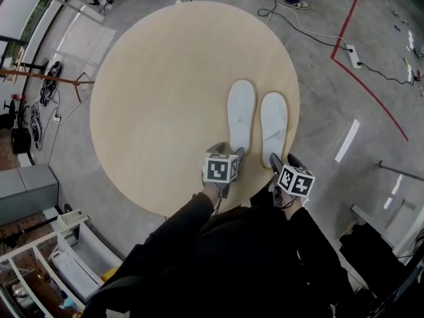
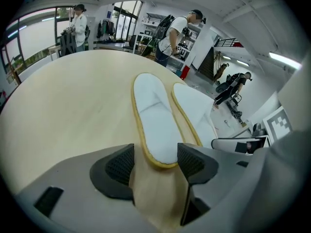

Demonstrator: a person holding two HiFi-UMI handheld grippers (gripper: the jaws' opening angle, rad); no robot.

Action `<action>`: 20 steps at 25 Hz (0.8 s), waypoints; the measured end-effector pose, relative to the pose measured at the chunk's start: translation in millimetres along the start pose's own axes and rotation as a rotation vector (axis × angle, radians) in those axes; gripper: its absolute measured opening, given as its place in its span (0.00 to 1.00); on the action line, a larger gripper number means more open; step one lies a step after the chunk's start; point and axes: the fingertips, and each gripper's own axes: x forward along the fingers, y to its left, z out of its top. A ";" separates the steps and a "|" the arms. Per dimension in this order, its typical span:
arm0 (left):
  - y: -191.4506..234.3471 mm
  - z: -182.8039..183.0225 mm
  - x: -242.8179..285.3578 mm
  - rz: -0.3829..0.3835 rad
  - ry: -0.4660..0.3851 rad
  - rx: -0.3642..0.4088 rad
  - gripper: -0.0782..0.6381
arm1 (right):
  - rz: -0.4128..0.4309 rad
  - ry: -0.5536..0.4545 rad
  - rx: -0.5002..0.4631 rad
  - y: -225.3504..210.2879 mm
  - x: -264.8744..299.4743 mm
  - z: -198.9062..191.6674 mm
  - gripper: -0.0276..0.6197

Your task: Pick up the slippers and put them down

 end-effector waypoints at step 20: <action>7.8 -4.3 -10.2 -0.027 -0.062 -0.117 0.27 | 0.060 0.011 0.070 -1.6 -21.1 -19.5 0.29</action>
